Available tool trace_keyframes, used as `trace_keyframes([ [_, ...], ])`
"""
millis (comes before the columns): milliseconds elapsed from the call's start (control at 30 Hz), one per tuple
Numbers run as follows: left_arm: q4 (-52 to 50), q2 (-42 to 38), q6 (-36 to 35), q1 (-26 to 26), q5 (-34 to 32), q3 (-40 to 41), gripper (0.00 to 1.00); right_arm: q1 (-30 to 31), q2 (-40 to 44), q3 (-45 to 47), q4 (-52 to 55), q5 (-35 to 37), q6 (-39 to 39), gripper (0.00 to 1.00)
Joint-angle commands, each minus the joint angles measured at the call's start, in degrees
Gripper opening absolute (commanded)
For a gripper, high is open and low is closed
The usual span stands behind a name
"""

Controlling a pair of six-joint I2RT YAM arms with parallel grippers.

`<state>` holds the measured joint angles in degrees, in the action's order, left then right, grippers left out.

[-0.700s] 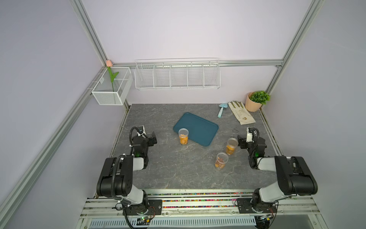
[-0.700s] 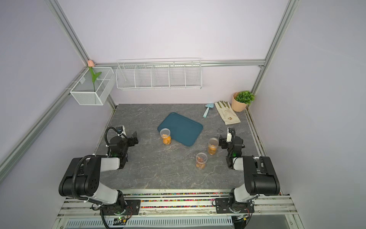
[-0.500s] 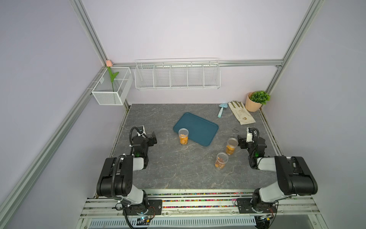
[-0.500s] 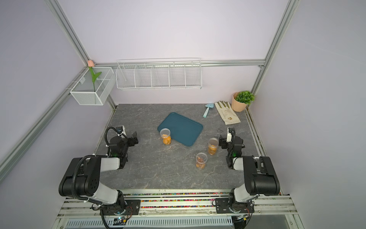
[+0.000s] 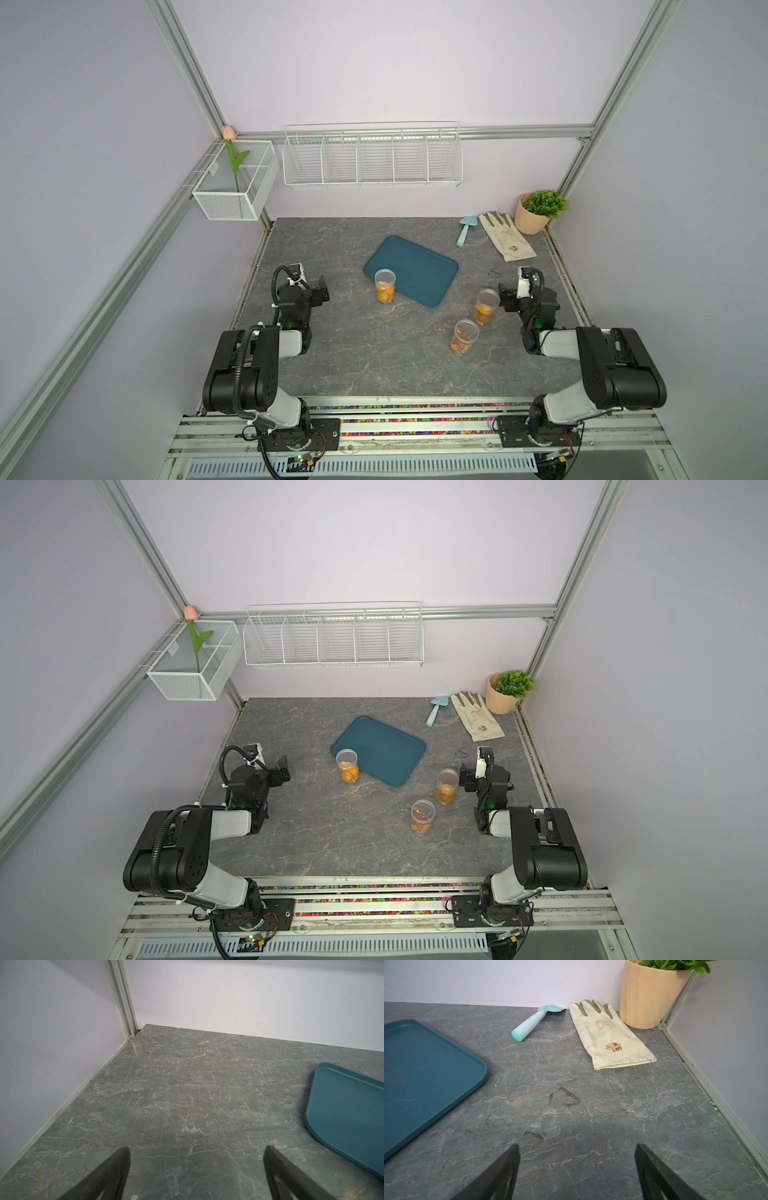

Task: Pour the cookies out of the jar
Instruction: Pick up the jar from the center of the board.

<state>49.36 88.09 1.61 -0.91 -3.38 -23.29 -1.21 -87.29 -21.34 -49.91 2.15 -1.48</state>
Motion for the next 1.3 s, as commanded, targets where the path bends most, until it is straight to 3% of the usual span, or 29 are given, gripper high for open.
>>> trace_keyframes([
  [0, 1.22, 0.5, -0.9, 0.26, -0.33, 0.38, 0.99, 0.33, -0.54, -0.71, -0.1, 0.53, -0.22, 0.88],
  [1000, 1.09, 0.41, -0.9, 0.26, -0.34, 0.43, 0.99, 0.27, -0.43, -0.63, 0.11, 0.48, -0.2, 0.88],
  [1167, 0.24, -1.29, 0.56, 0.23, -3.92, 0.6, 0.99, 0.42, -0.17, -0.69, -0.03, 0.95, -0.28, 0.88],
  [1267, -1.29, -3.7, 1.15, 0.29, -5.15, 0.94, 0.99, 0.51, 1.7, -3.53, 6.58, 1.76, 0.06, 0.88],
])
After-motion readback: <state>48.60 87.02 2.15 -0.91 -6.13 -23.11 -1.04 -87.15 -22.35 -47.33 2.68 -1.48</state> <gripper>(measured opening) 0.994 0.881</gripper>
